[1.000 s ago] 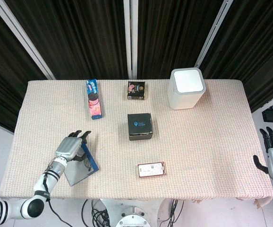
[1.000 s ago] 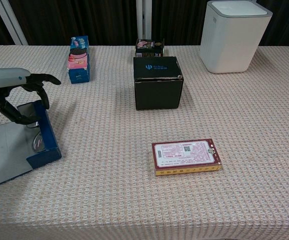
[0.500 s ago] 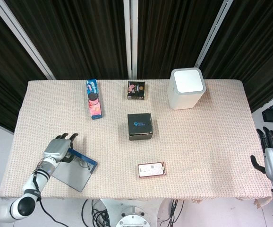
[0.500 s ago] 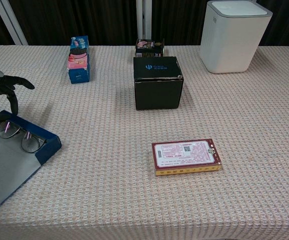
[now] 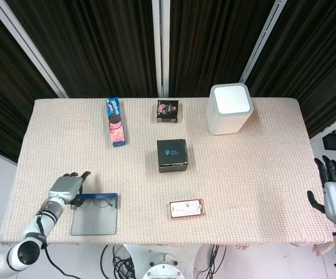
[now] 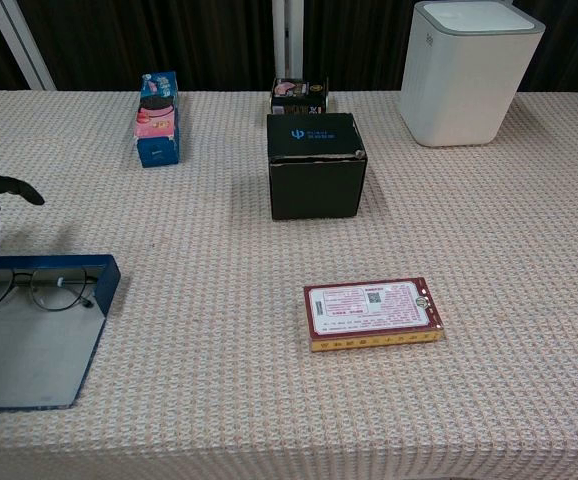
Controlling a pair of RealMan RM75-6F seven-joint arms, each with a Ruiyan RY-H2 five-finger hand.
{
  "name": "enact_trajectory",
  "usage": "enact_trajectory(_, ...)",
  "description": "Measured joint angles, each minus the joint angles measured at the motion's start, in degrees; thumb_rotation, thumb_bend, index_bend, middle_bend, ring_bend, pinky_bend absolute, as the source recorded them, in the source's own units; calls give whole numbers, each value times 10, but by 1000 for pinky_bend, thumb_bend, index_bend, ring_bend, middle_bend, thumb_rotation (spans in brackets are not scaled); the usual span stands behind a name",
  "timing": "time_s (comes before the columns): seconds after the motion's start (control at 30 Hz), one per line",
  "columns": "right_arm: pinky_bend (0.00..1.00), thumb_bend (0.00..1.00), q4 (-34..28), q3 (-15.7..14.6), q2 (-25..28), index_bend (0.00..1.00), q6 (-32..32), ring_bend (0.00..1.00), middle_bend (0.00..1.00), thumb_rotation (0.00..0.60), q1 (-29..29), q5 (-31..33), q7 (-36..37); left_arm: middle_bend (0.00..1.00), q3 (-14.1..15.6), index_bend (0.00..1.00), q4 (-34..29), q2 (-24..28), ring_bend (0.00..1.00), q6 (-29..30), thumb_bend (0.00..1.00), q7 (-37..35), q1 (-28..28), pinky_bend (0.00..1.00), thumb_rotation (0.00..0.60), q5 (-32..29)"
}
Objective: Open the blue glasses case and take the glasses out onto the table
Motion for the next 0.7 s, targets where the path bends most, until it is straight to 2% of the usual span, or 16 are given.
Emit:
enact_trajectory(0.2, 0, 285, 0, 0, -1, 0, -1, 0, 0, 600, 1, 0, -1, 438, 12, 54, -9, 2, 104, -1, 426, 3, -13, 137, 599, -11)
enact_trajectory(0.33, 0, 285, 1, 0, 0, 0, -1, 0, 0, 600, 0, 1, -1, 294, 12, 62, -9, 2, 100, 1, 375, -5, -12, 151, 600, 2)
enact_trajectory(0.4, 0, 286, 1, 0, 0, 0, -1, 0, 0, 600, 0, 1, -1, 235, 11, 66, -9, 1, 91, 4, 301, -15, -7, 157, 600, 22)
enact_trajectory(0.5, 0, 289, 0, 1, 0, 0, -1, 0, 0, 600, 1, 2, -1, 213, 7, 94, -10, 0, 86, 9, 199, -39, 5, 169, 600, 61)
enact_trajectory(0.7, 0, 290, 1, 0, -2, 0, -1, 0, 0, 600, 1, 1, -3, 233, 0, 102, -5, -10, 86, 14, 190, -94, 33, 177, 600, 139)
